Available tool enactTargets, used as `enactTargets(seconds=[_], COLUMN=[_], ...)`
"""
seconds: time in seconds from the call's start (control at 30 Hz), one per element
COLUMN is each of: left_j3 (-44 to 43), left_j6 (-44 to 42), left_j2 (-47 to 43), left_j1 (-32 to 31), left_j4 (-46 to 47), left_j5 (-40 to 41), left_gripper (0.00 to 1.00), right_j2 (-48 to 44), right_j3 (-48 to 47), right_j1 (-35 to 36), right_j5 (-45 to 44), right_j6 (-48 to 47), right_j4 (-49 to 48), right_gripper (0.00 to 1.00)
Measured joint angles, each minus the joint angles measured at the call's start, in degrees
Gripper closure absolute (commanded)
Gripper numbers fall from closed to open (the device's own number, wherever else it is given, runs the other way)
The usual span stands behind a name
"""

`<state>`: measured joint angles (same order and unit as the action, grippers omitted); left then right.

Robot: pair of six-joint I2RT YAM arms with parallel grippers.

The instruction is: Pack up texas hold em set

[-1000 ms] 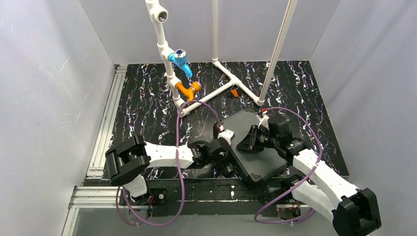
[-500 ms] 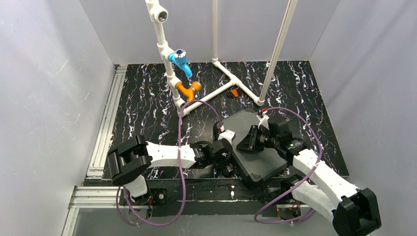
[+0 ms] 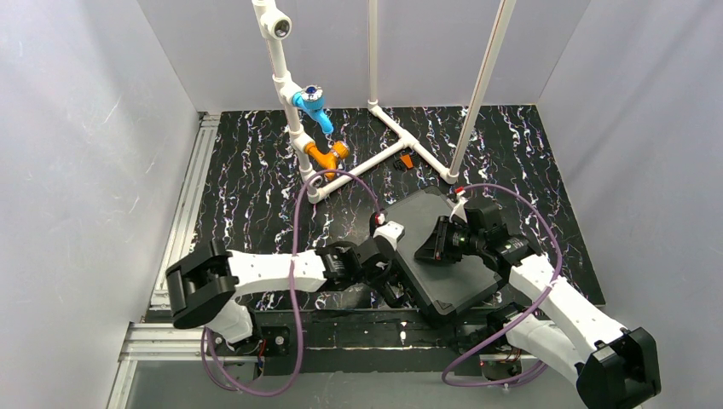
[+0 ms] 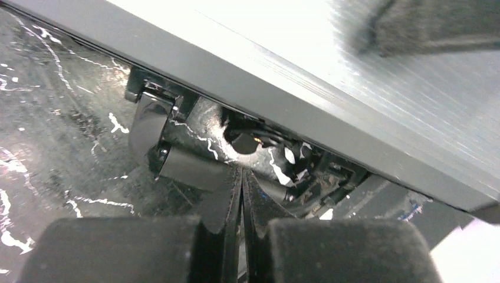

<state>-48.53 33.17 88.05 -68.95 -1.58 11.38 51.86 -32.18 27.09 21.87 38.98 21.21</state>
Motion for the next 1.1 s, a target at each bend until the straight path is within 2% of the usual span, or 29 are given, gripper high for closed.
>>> enactTargets(seconds=[0.33,0.43,0.5,0.6,0.67,0.77,0.93,1.1], left_j3=[0.0,0.0,0.0,0.04,0.07,0.09,0.11,-0.09], left_j6=[-3.82,-5.05,-5.95,-7.1,-7.91,-8.7,-9.9,-10.67], left_j2=[-13.66,-17.53,-19.98,-23.5,-25.83,-29.57,-36.15,-42.95], left_j1=[0.0,0.0,0.0,0.0,0.0,0.0,0.0,0.0], left_j4=[-8.68,-11.78,-13.92,-17.0,-19.08,-21.99,-28.09,-35.52], left_j5=[3.04,5.31,6.95,9.25,10.62,12.7,16.83,22.73], left_gripper=[0.82,0.7,0.58,0.38,0.28,0.16,0.07,0.04], right_j2=[1.64,1.97,1.99,1.62,1.05,-0.15,-2.05,-3.96], right_j3=[-6.86,-8.7,-10.01,-12.41,-13.84,-15.8,-17.73,-19.45], right_j1=[0.04,-0.02,-0.02,-0.02,-0.02,-0.02,-0.02,-0.02], right_j5=[-4.83,-6.6,-7.1,-7.5,-7.76,-8.17,-8.79,-10.99], right_j6=[-3.5,-5.01,-5.9,-7.17,-7.93,-9.38,-10.86,-11.37], right_j4=[9.94,13.18,14.86,16.17,16.39,16.44,16.44,16.44], right_gripper=[0.73,0.69,0.63,0.45,0.32,0.18,0.06,0.02])
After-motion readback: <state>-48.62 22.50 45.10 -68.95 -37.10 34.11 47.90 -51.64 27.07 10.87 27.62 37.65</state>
